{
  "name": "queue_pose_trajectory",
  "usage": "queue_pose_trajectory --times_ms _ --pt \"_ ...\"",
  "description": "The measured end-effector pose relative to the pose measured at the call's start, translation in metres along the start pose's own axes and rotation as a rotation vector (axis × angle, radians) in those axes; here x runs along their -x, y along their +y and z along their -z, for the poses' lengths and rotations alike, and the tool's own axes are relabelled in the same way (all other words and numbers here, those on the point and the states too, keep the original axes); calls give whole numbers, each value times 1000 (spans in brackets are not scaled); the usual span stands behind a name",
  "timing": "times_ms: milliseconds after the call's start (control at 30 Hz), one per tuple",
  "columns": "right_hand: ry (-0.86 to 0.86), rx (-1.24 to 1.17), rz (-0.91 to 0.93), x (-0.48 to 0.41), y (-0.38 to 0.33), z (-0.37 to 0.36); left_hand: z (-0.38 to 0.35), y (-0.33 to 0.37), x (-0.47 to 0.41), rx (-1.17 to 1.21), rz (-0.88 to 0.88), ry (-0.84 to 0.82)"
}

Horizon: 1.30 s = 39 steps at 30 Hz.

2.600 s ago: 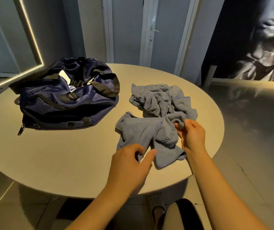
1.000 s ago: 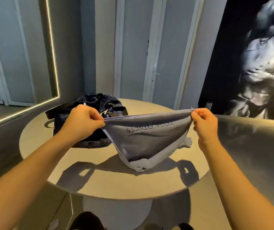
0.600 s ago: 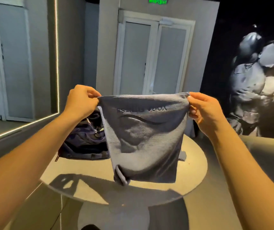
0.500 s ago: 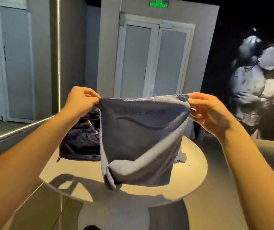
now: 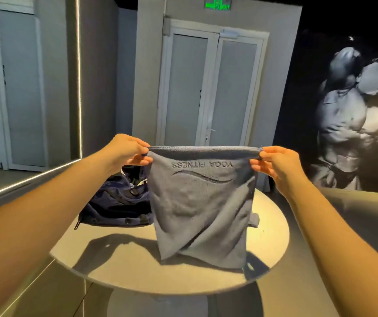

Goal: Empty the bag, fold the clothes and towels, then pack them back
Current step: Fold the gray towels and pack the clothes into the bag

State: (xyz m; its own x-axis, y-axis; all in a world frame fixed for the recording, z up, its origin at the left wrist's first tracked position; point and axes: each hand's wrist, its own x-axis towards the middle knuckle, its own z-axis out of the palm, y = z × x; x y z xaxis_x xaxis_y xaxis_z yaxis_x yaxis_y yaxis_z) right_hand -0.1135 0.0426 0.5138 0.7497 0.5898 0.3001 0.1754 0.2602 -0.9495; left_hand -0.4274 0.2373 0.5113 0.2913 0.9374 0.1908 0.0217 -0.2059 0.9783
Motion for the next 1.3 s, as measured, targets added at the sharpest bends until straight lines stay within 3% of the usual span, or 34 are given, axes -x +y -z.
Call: queue_pose_trajectory --times_ms 200,300,400,533,667,967,1167,1233,1300 --pt "7 -138 165 -19 11 -2 -20 16 -21 13 -433 80" --pt "87 -131 134 -13 34 7 -18 5 1 -47 -505 39" --pt "46 -99 11 21 82 17 -12 -47 34 -227 -465 -29" --pt "-137 122 -265 73 167 35 -5 -159 80 -578 -350 -257" --pt "-282 396 -281 103 205 53 3 -219 107 -761 -282 -368" --pt "-611 615 -250 113 197 74 8 -216 127 -814 -308 -538" --pt "-837 766 -316 101 179 74 6 -190 119 -864 -113 -828" --pt "-868 827 -326 90 172 68 -4 -177 110 -913 -119 -829" --pt "-859 877 -312 78 166 60 -23 -170 101 -951 -216 -709"
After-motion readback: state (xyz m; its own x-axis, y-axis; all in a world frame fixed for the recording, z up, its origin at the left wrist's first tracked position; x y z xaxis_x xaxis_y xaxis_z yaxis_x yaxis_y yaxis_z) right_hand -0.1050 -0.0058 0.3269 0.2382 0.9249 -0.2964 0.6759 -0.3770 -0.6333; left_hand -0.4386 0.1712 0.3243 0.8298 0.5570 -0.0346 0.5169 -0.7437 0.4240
